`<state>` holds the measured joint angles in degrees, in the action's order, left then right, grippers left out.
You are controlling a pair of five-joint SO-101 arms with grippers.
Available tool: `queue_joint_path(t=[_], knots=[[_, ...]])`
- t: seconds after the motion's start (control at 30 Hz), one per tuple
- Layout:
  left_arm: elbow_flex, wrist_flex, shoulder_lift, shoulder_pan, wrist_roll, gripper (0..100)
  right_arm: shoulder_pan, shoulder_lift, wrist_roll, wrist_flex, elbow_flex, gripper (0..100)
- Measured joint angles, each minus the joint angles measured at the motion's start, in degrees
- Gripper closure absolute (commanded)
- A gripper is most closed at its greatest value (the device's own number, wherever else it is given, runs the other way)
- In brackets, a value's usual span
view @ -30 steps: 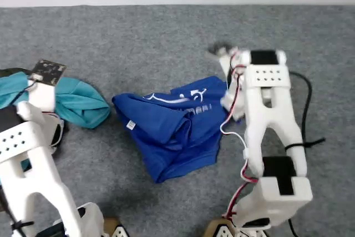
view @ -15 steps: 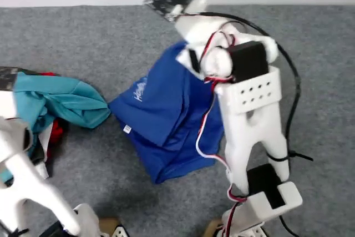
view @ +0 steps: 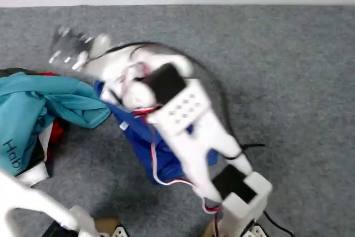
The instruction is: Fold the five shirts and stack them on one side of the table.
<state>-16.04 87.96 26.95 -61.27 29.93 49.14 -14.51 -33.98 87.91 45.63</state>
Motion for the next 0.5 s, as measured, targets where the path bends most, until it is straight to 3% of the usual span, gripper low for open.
queue_joint_path(t=[0.1,0.27,0.5], knots=[[0.0,0.0,0.0,0.0,0.0,95,2.1,-2.7,1.1,4.0,0.0,78.1],[0.0,-0.2,0.0,1.6,0.0,95,2.5,-3.0,7.5,11.2,3.0,76.7],[0.0,1.4,0.0,15.0,0.0,92,-4.9,-1.8,8.4,12.6,5.4,76.8]])
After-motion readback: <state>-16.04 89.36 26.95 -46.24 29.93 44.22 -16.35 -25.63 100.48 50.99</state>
